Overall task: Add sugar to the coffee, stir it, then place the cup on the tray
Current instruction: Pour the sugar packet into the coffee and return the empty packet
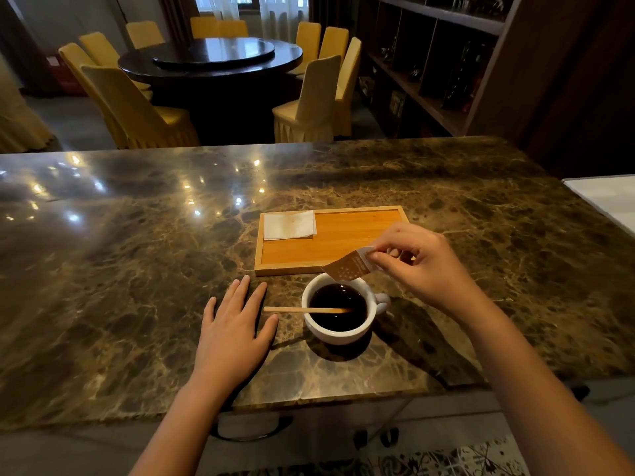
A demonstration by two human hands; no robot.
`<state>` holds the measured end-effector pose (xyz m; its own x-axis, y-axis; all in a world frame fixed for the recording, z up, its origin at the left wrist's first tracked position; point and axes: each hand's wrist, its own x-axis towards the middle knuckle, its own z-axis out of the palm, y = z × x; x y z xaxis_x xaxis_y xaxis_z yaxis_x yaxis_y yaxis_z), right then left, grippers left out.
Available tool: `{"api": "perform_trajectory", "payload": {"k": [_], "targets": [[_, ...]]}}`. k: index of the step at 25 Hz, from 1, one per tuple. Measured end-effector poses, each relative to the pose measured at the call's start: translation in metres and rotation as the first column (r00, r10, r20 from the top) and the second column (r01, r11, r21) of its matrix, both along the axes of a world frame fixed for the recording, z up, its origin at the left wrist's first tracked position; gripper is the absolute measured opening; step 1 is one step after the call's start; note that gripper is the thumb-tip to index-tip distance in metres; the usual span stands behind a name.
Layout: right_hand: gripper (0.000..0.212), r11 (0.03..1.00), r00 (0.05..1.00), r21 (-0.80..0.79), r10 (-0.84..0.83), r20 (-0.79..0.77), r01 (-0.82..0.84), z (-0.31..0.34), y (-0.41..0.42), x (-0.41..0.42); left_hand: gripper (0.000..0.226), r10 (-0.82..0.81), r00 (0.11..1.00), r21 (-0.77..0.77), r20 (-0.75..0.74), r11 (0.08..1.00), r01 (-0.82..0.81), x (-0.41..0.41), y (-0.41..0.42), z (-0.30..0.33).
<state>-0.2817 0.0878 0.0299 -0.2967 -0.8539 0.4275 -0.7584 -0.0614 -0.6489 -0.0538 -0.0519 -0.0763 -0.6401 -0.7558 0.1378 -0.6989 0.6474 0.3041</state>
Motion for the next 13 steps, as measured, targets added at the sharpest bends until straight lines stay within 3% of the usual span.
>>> {"api": "perform_trajectory", "payload": {"k": [6,10,13], "targets": [[0.011,1.0,0.998,0.002,0.006,0.064,-0.006,-0.004,0.001,0.001,0.058,-0.003,1.0,0.004,-0.001,1.0,0.003,0.0,0.0,0.001],[0.024,0.998,0.96,0.052,-0.044,0.277,0.031,-0.008,0.003,0.001,0.057,-0.004,1.0,0.007,-0.005,1.0,0.004,0.0,0.0,0.001],[0.028,0.996,0.881,0.059,-0.086,0.466,0.066,-0.015,0.004,-0.001,0.058,-0.007,1.0,0.003,-0.003,1.0,0.007,0.0,0.0,0.001]]}}
